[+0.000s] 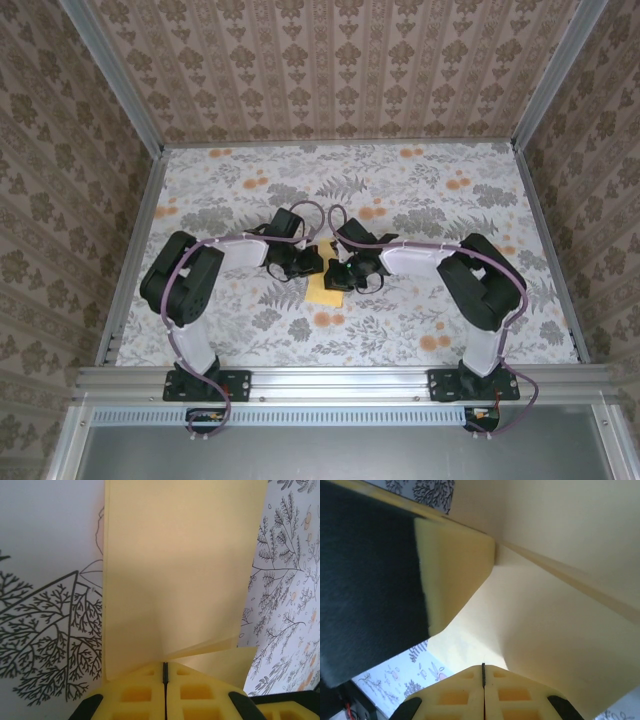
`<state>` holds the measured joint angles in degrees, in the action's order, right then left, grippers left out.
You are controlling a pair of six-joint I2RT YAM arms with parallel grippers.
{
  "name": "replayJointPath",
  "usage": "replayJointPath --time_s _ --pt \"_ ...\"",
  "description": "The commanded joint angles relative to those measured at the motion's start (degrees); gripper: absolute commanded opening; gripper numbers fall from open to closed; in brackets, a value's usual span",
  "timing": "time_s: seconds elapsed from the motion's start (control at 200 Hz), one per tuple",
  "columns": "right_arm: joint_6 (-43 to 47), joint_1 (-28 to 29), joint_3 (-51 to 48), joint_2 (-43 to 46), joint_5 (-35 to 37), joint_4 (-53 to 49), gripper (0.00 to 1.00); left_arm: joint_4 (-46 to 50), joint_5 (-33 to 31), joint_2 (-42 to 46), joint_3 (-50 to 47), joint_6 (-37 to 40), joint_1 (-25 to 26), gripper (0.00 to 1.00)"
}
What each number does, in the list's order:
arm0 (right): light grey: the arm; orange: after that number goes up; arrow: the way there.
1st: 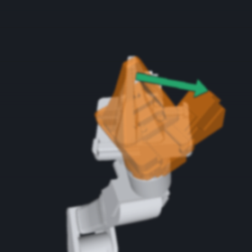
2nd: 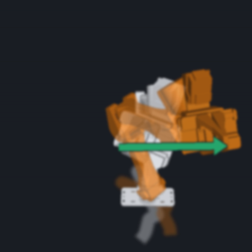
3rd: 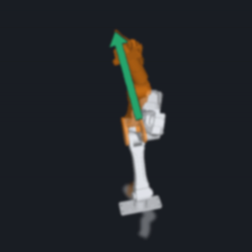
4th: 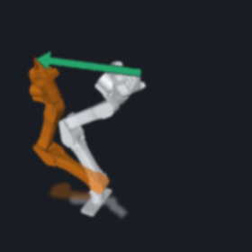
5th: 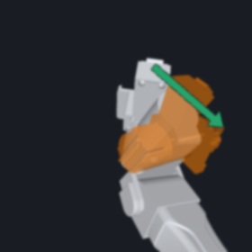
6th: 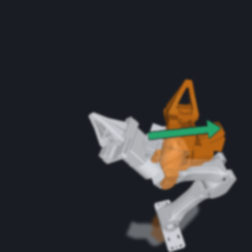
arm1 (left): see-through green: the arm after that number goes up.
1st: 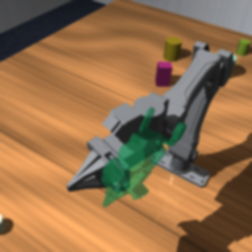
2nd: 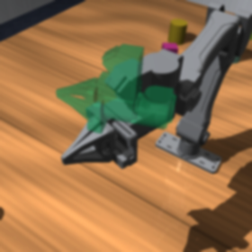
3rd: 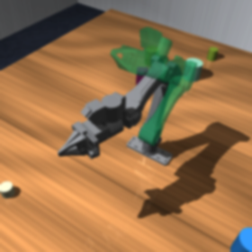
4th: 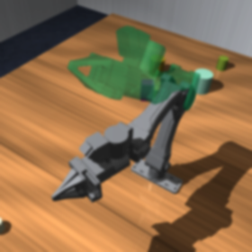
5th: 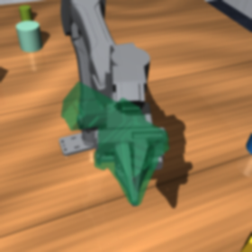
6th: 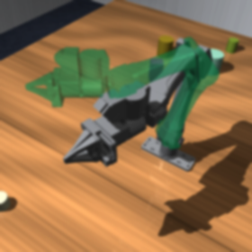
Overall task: Fold a paper plane with a square sheet of paper (pick it up from the middle)
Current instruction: Fold the triangle a second time at the center of the table.
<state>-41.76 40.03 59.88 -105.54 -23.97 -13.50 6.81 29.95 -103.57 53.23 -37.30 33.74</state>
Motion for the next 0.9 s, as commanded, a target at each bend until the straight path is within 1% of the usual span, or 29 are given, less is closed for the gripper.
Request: replayJointPath --time_s 0.0,0.145,0.3,0.475,0.58,0.715,0.895 --pt "0.05 0.35 1.89 -1.7 1.62 -1.56 0.07 -0.49 -0.34 -1.2 -0.58 -0.71 0.3 0.08" --pt "0.52 0.39 1.81 -2.48 2.21 -2.36 0.07 -1.19 0.7 -0.06 -0.9 -0.4 0.36 0.1" --pt "0.63 0.38 1.3 -3.25 2.86 -2.8 0.07 -5.63 2.46 2.47 -3.3 -0.32 0.37 0.13" --pt "0.54 0.33 0.81 -3.29 2.78 -2.69 0.06 -6.36 2.75 1.21 -3.85 -0.65 0.45 0.13" --pt "0.62 0.35 0.55 -2.74 2.53 -2.78 0.06 -4.7 1.55 0.1 -3.45 -0.97 0.45 0.11" --pt "0.97 0.4 -0.53 -1.43 1.38 -2.59 0.07 -0.75 -1.63 -1.14 -2.76 -0.97 0.54 0.09" --pt "1.6 0.36 -3.88 0.82 0.12 -2.65 0.07 3.81 -5.08 -2.5 -2.34 -0.76 0.51 0.09"
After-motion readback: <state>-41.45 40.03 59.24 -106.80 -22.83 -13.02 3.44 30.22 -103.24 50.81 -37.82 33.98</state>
